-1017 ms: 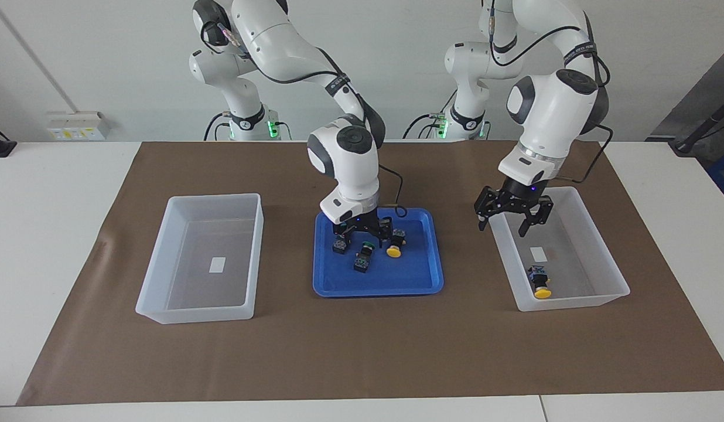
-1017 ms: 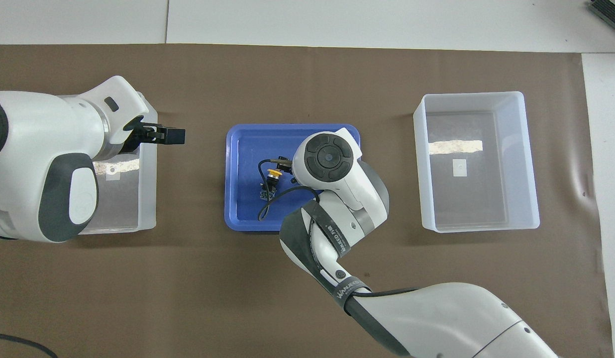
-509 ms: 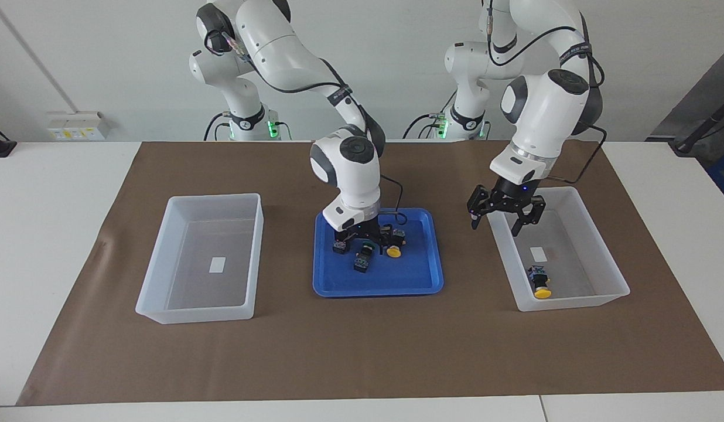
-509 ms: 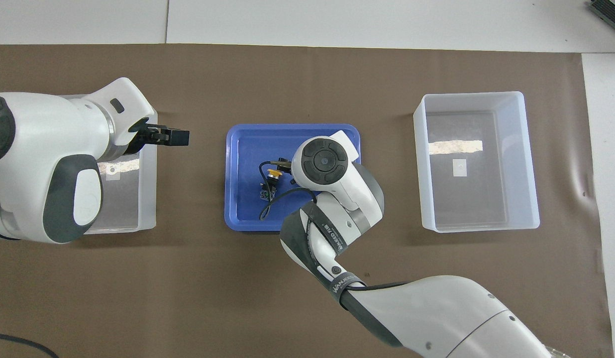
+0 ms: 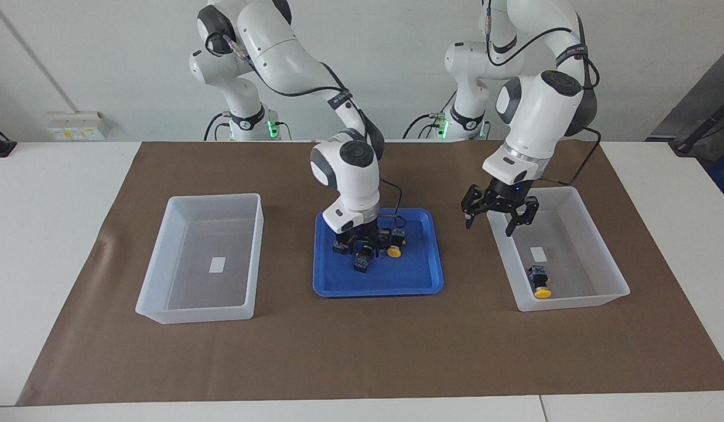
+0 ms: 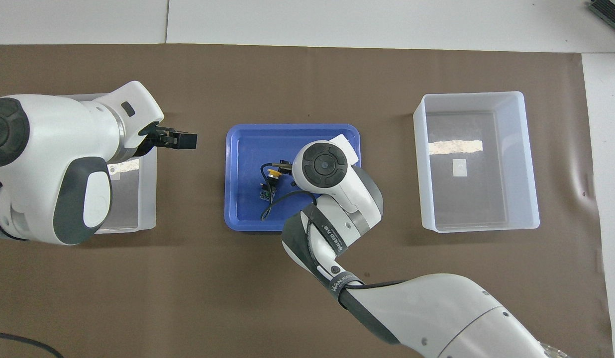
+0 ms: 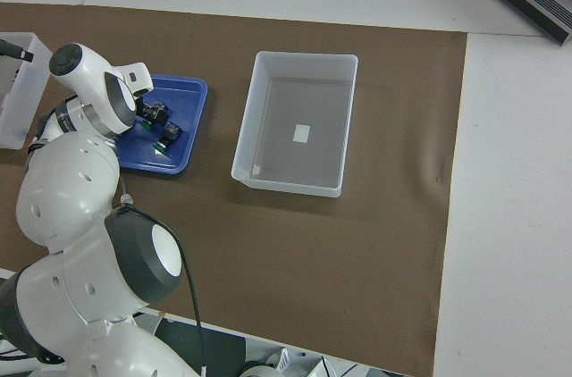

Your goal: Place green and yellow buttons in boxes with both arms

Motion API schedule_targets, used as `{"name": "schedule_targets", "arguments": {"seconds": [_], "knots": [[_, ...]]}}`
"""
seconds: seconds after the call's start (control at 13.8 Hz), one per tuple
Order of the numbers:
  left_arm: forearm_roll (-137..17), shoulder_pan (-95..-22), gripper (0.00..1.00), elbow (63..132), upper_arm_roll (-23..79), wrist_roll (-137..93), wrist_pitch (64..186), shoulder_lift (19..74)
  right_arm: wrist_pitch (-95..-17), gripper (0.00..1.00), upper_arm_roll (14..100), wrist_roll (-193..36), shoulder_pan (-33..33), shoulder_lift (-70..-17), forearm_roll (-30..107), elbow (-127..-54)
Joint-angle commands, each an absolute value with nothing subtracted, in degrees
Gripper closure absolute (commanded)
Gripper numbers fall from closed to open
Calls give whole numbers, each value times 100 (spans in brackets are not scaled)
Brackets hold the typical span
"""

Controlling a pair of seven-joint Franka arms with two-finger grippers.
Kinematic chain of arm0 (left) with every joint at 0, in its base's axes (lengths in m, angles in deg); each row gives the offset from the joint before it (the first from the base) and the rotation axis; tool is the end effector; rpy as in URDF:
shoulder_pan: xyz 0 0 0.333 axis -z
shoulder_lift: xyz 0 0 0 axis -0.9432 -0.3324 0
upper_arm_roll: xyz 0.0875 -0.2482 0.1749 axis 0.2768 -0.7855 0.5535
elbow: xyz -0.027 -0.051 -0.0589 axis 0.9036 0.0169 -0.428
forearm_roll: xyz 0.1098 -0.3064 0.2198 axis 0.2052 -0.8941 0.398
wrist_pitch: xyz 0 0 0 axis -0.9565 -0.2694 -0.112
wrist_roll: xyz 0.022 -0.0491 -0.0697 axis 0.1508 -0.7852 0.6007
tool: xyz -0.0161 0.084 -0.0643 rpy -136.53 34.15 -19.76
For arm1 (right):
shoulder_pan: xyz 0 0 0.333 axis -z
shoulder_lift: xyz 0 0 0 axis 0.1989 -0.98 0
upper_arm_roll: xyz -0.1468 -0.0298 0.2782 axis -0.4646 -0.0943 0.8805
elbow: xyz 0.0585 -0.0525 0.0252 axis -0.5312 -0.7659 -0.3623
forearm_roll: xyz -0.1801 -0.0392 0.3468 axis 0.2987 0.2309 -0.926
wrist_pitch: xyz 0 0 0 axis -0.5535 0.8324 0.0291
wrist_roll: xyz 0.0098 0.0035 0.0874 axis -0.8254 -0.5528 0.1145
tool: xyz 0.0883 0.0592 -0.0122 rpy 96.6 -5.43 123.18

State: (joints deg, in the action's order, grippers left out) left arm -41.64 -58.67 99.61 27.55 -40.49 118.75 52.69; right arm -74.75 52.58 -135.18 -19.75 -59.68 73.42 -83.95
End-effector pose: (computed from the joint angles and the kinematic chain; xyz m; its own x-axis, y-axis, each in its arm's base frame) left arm 0.5800 -0.1604 0.4803 0.9269 -0.2257 0.2998 -0.2644 -0.9597 0.0951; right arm 0.5756 0.3819 0.2955 0.9676 -0.2237 0.1171 -0.2146 -0.9730 -0.0852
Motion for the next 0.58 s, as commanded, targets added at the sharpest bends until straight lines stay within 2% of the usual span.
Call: {"name": "schedule_targets", "arguments": {"seconds": [0.0,0.07,0.15,0.29,0.51], "knots": [[-4247,-5767,0,9999,2820,-4236,11966,5270,-7651,39,5248,-13736,-1999,-5950,7515,-8582],[-4255,-5680,0,9999,2828,-4237,12019,5235,-7634,56,5248,-13736,-2008,-5950,7515,-8582],[-4264,-5609,0,9999,2829,-4237,12141,5157,-7599,100,5248,-13745,-1999,-5941,7515,-8582],[-4264,-5600,0,10051,2820,-4237,12274,5130,-7048,100,5239,-13710,-1973,-5810,7515,-8382],[-4264,-5521,0,10052,2829,-4237,12502,5034,-6397,100,5248,-13474,-1579,-4986,7419,-8336]]}}
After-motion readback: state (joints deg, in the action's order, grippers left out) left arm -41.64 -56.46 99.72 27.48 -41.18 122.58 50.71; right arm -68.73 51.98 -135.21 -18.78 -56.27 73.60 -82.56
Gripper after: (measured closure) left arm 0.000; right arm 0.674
